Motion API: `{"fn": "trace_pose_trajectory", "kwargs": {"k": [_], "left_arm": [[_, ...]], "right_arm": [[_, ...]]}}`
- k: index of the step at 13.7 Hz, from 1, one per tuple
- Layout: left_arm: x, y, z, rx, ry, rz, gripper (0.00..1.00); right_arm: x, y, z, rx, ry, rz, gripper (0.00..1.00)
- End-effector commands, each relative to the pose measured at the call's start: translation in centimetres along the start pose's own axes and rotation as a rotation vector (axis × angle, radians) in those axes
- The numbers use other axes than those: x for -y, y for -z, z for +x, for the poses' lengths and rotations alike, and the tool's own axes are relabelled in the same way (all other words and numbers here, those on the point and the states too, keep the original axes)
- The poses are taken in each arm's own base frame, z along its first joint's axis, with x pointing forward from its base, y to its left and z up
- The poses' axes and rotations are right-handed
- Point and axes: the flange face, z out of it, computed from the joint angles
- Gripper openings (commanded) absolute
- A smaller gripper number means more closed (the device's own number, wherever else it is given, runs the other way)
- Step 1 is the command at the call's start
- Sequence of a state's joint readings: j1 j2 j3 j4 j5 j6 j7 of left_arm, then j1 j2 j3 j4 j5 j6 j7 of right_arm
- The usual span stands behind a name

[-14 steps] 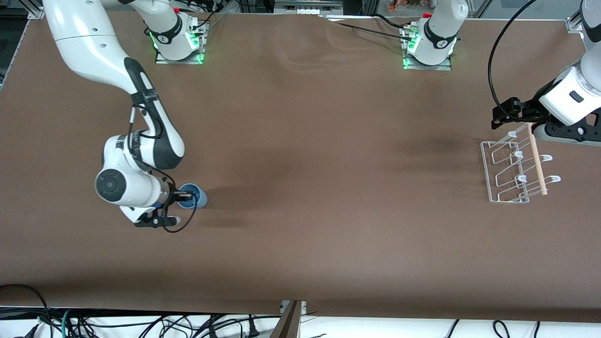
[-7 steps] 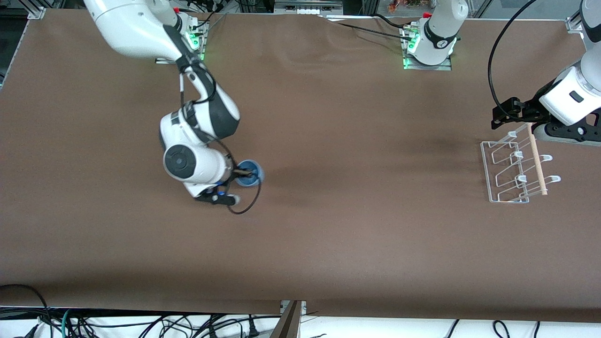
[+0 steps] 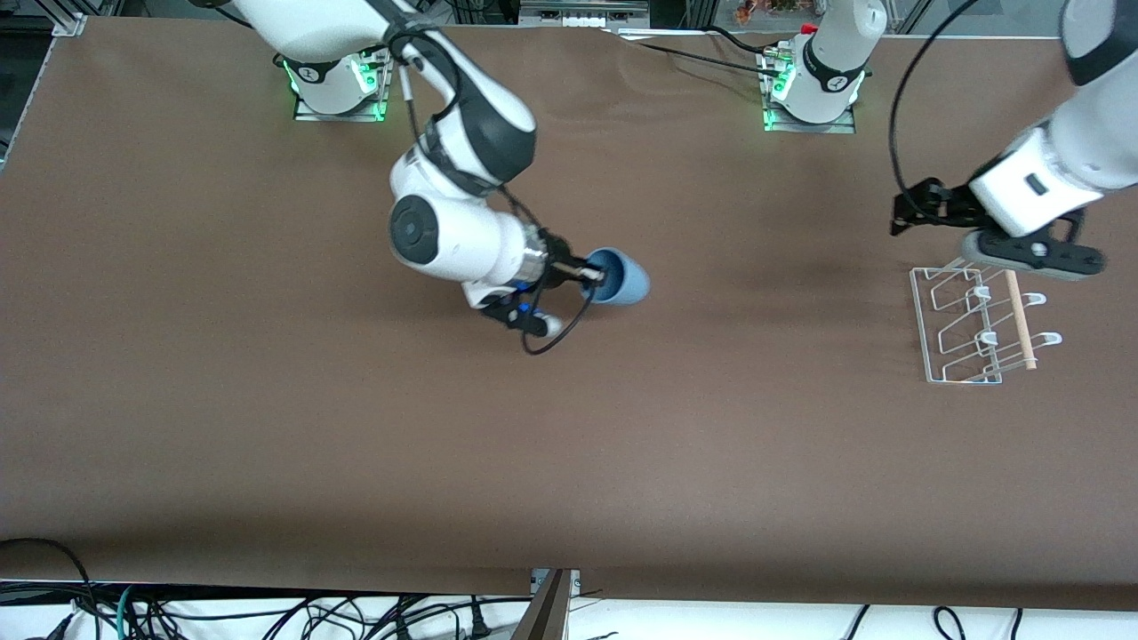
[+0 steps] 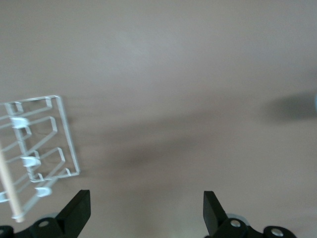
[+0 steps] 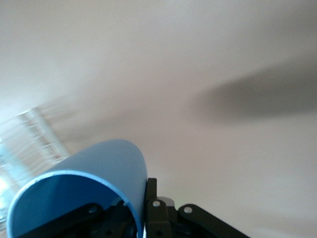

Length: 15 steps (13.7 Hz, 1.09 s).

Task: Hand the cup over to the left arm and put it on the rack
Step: 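Lift the cup with the right gripper while the left gripper approaches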

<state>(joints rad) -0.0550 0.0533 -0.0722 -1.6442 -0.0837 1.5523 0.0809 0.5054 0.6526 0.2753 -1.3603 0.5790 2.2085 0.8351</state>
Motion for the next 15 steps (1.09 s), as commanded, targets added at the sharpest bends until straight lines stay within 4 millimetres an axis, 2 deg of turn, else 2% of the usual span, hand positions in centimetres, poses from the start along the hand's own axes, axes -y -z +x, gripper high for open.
{"fn": "trace_pose_trajectory", "kwargs": {"k": [1,3,5,8,11,15], "left_arm": [[-2.9,-0.8,-0.1,0.057,-0.13,-0.033,1.0],[-3.7,-1.5,0.2,0.061,-0.34,-0.103,1.0],[-4.3,-2.4,0.7,0.044,-0.462,-0.214,1.0],[-7.0,-3.0,1.4,-0.026,-0.682,-0.265,1.0],[-8.1,-6.1,3.0,-0.119,-0.911,-0.384,1.0],[-12.7,-8.7,3.5,-0.209,-1.162,-0.357,1.0]], "right_arm": [[2.9,-1.4,-3.5,0.026,-0.079,0.101,0.0],[3.8,-2.2,-5.2,0.024,-0.092,0.121,0.0],[4.9,-2.3,-7.0,0.025,-0.092,0.154,0.0],[6.0,-1.8,-7.8,0.02,-0.093,0.187,0.0],[6.4,-1.8,-8.6,0.037,-0.083,0.19,0.0],[6.4,-1.7,-8.7,0.039,-0.085,0.191,0.0]]}}
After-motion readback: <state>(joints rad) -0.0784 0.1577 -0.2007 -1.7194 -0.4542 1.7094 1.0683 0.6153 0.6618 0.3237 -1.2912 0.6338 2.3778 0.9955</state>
